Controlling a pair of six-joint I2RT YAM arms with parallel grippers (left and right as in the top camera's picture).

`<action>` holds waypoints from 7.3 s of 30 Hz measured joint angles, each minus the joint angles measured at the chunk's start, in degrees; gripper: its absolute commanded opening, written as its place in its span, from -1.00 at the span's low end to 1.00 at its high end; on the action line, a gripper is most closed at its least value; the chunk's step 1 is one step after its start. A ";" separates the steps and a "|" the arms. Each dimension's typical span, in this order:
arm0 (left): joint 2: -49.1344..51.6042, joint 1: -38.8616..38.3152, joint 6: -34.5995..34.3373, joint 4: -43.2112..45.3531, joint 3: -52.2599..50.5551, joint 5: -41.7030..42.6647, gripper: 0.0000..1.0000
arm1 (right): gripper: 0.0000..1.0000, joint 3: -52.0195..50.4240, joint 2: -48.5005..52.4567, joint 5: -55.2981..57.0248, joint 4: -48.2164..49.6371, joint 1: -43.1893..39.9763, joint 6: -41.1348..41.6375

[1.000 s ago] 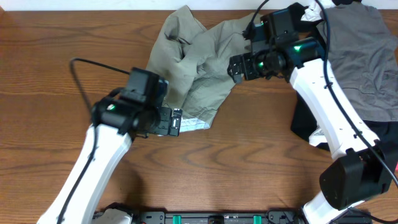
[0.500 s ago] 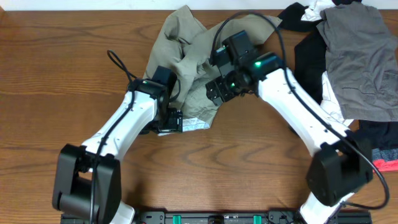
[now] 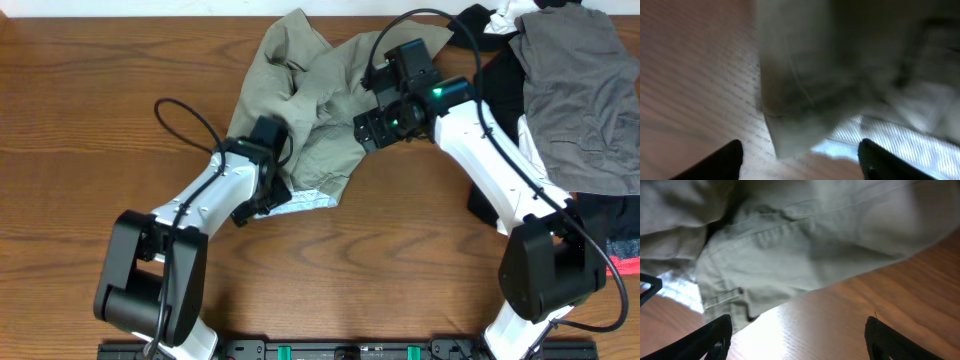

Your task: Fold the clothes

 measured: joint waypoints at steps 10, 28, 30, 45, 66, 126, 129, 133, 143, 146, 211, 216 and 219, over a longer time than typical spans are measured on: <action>0.28 0.57 -7.98 8.13 -3.54 0.04 -0.76 | 0.48 0.00 0.00 -2.60 -0.17 -2.19 -0.13; -9.57 5.92 -4.85 8.85 -4.20 1.36 -0.88 | 0.36 0.00 0.00 -9.29 -2.56 7.23 -5.55; -13.25 5.92 -3.30 9.51 -3.74 1.31 -0.88 | 0.36 0.00 0.00 -10.08 -2.64 7.23 -5.46; -28.00 5.92 0.24 17.33 -1.31 0.61 -0.88 | 0.33 -0.07 2.21 -13.05 9.70 13.53 0.22; -28.65 5.92 0.92 21.46 -1.31 -0.50 -0.88 | 0.38 -0.42 7.98 -18.49 14.58 15.91 7.65; -58.38 17.07 18.73 36.87 -0.94 -2.54 -0.88 | -0.97 27.54 -15.78 5.49 -2.25 -16.50 2.91; -57.90 17.07 18.64 32.33 -0.74 -1.18 -0.88 | -0.97 27.54 -14.49 5.46 -4.28 -16.44 2.89; -54.90 17.05 18.32 26.08 -0.50 3.85 -0.88 | -0.97 27.54 -11.85 5.25 -5.20 -16.41 2.89; -29.94 13.44 16.44 33.42 -0.37 23.21 0.73 | -0.99 27.54 -9.05 3.91 -5.95 -16.20 2.89; -20.48 12.28 14.12 43.36 -0.20 28.87 0.91 | -0.97 27.54 -9.05 3.82 -6.54 -15.96 2.86; 19.85 0.35 14.32 40.33 21.07 53.62 0.98 | -0.97 27.41 -9.05 3.91 -10.29 -14.47 1.62; 19.85 0.35 1.16 43.60 21.07 53.37 0.98 | -0.97 27.41 -9.05 3.91 -10.29 -14.45 1.62; 20.11 0.35 -4.33 46.14 21.07 53.40 0.99 | -0.97 27.41 -9.05 3.93 -10.29 -14.43 1.62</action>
